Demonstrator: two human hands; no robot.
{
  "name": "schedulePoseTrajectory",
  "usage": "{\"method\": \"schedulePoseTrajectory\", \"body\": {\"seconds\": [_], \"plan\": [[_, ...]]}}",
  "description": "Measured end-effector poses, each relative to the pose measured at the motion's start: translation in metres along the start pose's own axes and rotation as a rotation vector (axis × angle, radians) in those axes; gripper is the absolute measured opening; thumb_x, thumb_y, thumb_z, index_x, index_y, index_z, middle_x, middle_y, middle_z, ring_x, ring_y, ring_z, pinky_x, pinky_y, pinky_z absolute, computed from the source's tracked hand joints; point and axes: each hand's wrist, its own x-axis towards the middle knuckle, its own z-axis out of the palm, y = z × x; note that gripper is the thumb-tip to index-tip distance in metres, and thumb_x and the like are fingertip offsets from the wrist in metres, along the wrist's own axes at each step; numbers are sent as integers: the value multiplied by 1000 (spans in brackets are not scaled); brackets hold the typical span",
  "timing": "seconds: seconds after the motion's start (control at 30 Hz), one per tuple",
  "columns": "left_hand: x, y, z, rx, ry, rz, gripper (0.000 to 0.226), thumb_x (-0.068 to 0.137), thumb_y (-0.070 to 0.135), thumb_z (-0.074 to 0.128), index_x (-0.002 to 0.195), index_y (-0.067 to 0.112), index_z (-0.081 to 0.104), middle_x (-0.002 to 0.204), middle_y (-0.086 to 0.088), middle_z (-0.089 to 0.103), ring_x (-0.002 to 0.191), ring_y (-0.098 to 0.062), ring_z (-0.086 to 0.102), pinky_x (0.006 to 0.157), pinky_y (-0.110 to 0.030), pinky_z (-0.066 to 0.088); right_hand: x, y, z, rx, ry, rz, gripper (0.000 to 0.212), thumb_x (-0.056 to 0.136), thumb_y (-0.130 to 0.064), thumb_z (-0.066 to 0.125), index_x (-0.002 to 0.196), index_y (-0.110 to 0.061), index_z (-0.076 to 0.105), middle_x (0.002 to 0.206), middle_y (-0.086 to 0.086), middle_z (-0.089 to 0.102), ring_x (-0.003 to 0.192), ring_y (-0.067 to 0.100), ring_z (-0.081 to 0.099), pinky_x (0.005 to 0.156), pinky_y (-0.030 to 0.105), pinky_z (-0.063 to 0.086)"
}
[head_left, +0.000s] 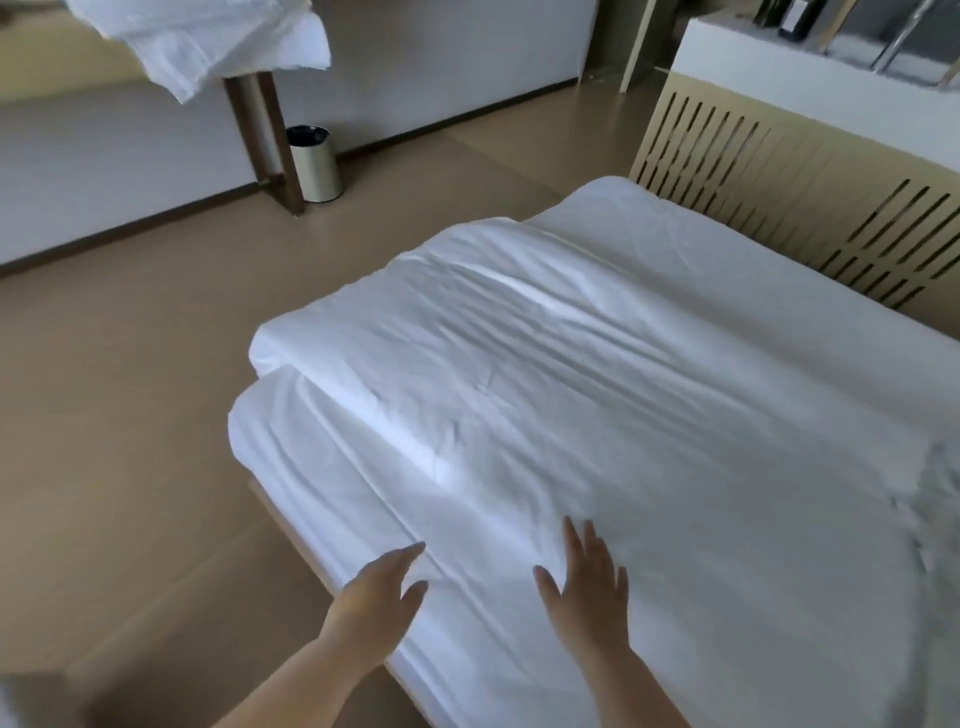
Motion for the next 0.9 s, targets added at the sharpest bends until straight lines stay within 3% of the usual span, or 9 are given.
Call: {"method": "schedulePoseTrajectory", "body": {"seconds": [0.1, 0.23, 0.4, 0.47, 0.53, 0.67, 0.73, 0.83, 0.9], "plan": [[37, -35, -41, -53, 30, -46, 50, 99, 35, 33, 145, 30, 15, 149, 8, 26, 135, -8, 31, 105, -22, 28, 38, -52, -4, -3, 14, -35, 68, 98, -45, 26, 145, -21, -17, 156, 1, -14, 144, 17, -6, 116, 39, 0], [100, -70, -79, -303, 103, -160, 42, 97, 30, 39, 138, 20, 37, 140, -2, 41, 125, -15, 44, 99, -25, 35, 100, -104, -11, 84, -26, -5, 67, 98, -47, 22, 144, -22, -18, 155, 6, -15, 144, 19, -12, 115, 41, -4], [170, -126, -133, -527, 274, -388, 51, 94, 26, 46, 141, 12, 33, 142, -13, 38, 130, -26, 38, 106, -39, 32, 192, -193, -16, 35, -28, -34, 69, 95, -54, 21, 145, -24, -17, 153, 13, -20, 142, 24, -18, 112, 50, -7], [198, -152, -159, -565, 322, -479, 51, 94, 25, 46, 141, 10, 32, 139, -15, 42, 128, -29, 40, 105, -40, 32, 233, -239, -18, -23, -32, -94, 80, 81, -69, 6, 145, -25, -16, 153, 13, -20, 142, 24, -18, 111, 53, -8], [224, -177, -182, -569, 342, -530, 51, 95, 28, 44, 142, 12, 32, 135, -14, 47, 126, -30, 41, 103, -40, 32, 267, -280, -21, -59, -36, -146, 104, 50, -70, -15, 145, -28, -16, 153, 12, -22, 142, 23, -19, 110, 55, -9], [274, -208, -221, -659, 279, -609, 51, 96, 35, 39, 142, 13, 32, 143, -12, 39, 129, -30, 38, 107, -39, 28, 309, -332, -18, -104, -49, -149, 109, 41, -64, -20, 144, -31, -17, 151, 11, -27, 141, 25, -22, 108, 59, -11], [304, -215, -235, -882, 196, -660, 52, 96, 41, 35, 138, 10, 37, 133, -15, 48, 120, -29, 47, 107, -40, 29, 323, -344, -14, -131, -78, -127, 111, 39, -71, -23, 143, -31, -19, 150, 9, -30, 140, 25, -24, 107, 59, -14], [351, -233, -247, -1191, 47, -734, 72, 87, 61, 32, 136, 9, 40, 117, -13, 59, 117, -30, 52, 110, -42, 27, 341, -350, -8, -175, -63, -75, 123, 22, -76, -46, 133, -25, -30, 139, 1, -41, 140, 25, -23, 102, 54, -26], [382, -245, -253, -1314, -118, -771, 81, 82, 70, 24, 137, 13, 41, 126, -8, 55, 126, -29, 45, 114, -42, 20, 352, -350, 2, -239, 55, -40, 112, 50, -76, -39, 144, -21, -9, 150, 11, -18, 142, 28, -1, 99, 45, -25]]}}
